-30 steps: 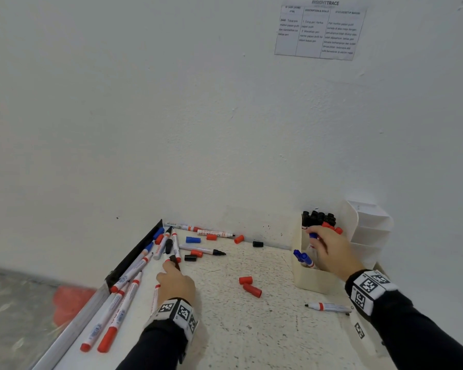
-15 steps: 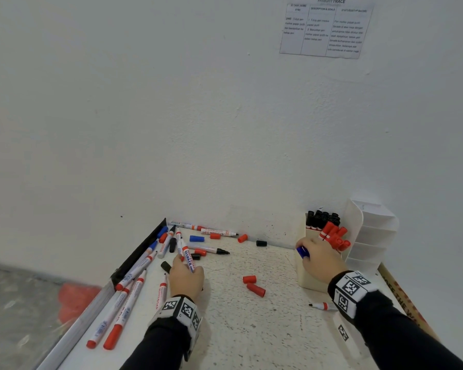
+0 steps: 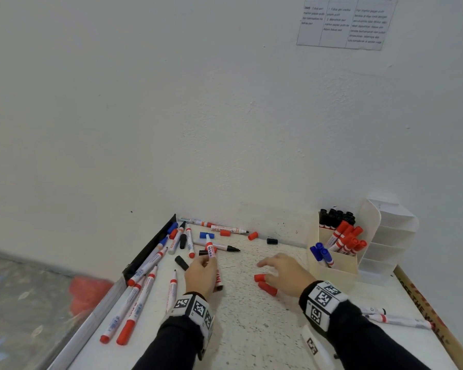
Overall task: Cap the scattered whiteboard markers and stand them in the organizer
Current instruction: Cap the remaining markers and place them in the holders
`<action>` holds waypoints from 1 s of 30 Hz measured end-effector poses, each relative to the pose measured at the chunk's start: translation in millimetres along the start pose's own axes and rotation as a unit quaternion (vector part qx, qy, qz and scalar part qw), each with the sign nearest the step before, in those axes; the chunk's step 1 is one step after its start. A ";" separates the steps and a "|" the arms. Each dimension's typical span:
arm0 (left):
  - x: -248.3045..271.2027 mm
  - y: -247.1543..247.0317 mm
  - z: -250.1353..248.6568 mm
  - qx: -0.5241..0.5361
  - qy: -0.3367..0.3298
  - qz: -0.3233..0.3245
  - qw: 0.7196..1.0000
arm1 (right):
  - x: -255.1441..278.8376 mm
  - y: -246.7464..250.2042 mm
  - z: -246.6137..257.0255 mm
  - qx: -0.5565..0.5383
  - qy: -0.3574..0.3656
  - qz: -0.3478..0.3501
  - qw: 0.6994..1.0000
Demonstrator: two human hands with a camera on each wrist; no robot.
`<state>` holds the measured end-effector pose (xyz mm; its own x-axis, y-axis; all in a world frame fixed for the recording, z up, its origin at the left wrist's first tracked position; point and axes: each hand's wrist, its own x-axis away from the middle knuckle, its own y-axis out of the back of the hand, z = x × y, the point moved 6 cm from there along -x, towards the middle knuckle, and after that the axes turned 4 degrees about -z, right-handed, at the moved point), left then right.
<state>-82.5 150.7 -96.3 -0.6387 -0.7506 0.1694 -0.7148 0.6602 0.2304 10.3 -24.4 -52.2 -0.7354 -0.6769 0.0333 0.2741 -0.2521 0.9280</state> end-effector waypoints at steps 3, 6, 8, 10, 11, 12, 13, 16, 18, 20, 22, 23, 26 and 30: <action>3.6 -0.2 -3.1 0.006 -0.001 0.009 1.000 | -4.3 -27.7 -1.8 0.005 -0.016 0.039 0.999; 6.1 0.1 -4.5 -0.001 -0.005 0.018 1.000 | -9.4 -34.2 -4.6 0.008 -0.017 0.010 1.000; 5.7 0.2 -3.4 -0.009 -0.007 0.017 1.000 | -14.5 -33.9 -7.1 0.001 -0.027 -0.007 1.000; 4.7 1.2 -3.7 -0.028 -0.023 0.005 0.999 | -20.0 -33.6 -10.8 -0.001 -0.037 -0.021 0.999; 4.3 2.6 -3.8 -0.038 -0.028 -0.002 0.999 | -22.3 -32.9 -13.0 -0.004 -0.042 -0.028 0.999; 3.9 3.6 -3.8 -0.048 -0.030 -0.009 0.998 | -24.4 -31.6 -15.1 -0.004 -0.048 -0.036 0.998; 3.5 4.6 -3.4 -0.059 -0.032 -0.014 0.998 | -26.8 -31.4 -18.2 -0.002 -0.055 -0.039 0.998; 2.6 7.0 -2.2 -0.096 -0.025 -0.019 0.995 | -33.6 -32.6 -26.6 0.010 -0.088 -0.036 0.995; 2.0 7.8 -1.1 -0.112 -0.011 -0.020 0.993 | -36.9 -29.5 -27.8 0.020 -0.108 -0.050 0.993; 1.7 7.5 0.3 -0.125 -0.002 -0.017 0.992 | -42.3 -25.8 -29.1 0.036 -0.123 -0.058 0.990; 2.1 5.8 2.1 -0.136 0.003 -0.011 0.991 | -53.9 -23.5 -34.1 0.045 -0.129 -0.053 0.989; 2.3 5.0 2.7 -0.139 0.006 -0.007 0.990 | -61.6 -22.3 -38.1 0.048 -0.130 -0.050 0.989; 1.2 2.6 4.4 -0.143 0.008 0.002 0.990 | -83.8 -17.0 -48.9 0.048 -0.126 -0.050 0.990; -0.1 -0.2 4.5 -0.144 -0.004 0.011 0.989 | -98.0 -13.8 -55.7 0.023 -0.127 -0.024 0.991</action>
<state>-83.6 150.8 -100.7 -0.6562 -0.7351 0.1702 -0.5905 0.6408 0.4906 113.2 6.9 -88.9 -0.8806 -0.4679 0.0755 0.2106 -0.2436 0.9467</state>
